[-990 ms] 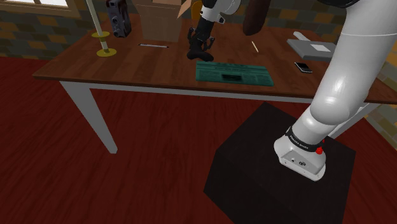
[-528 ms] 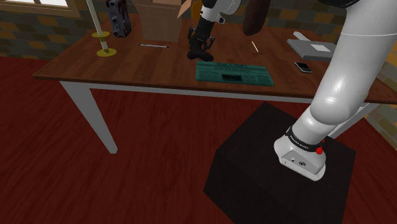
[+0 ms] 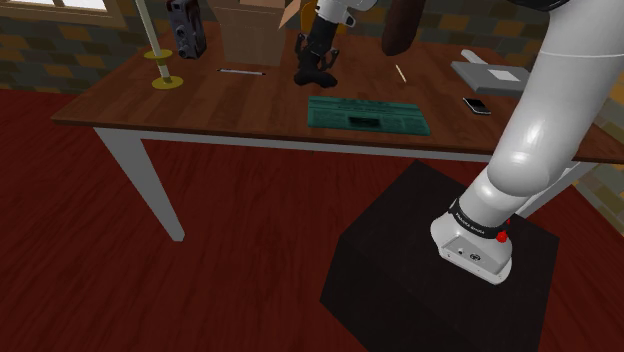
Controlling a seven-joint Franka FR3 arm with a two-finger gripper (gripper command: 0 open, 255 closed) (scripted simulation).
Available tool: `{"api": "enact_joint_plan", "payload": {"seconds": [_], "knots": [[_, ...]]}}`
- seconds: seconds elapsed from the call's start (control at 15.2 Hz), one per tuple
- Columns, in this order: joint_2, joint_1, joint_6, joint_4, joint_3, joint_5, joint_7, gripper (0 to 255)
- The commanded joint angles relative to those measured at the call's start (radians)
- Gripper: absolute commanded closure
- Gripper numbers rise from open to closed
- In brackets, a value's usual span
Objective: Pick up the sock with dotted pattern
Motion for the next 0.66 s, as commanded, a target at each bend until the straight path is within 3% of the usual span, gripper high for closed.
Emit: {"api": "enact_joint_plan", "payload": {"seconds": [0.0,0.59], "knots": [[-0.010,-0.001,-0.024,0.015,-0.001,-0.004,0.007,255],[-0.032,-0.002,-0.108,0.080,-0.004,-0.017,0.033,255]]}}
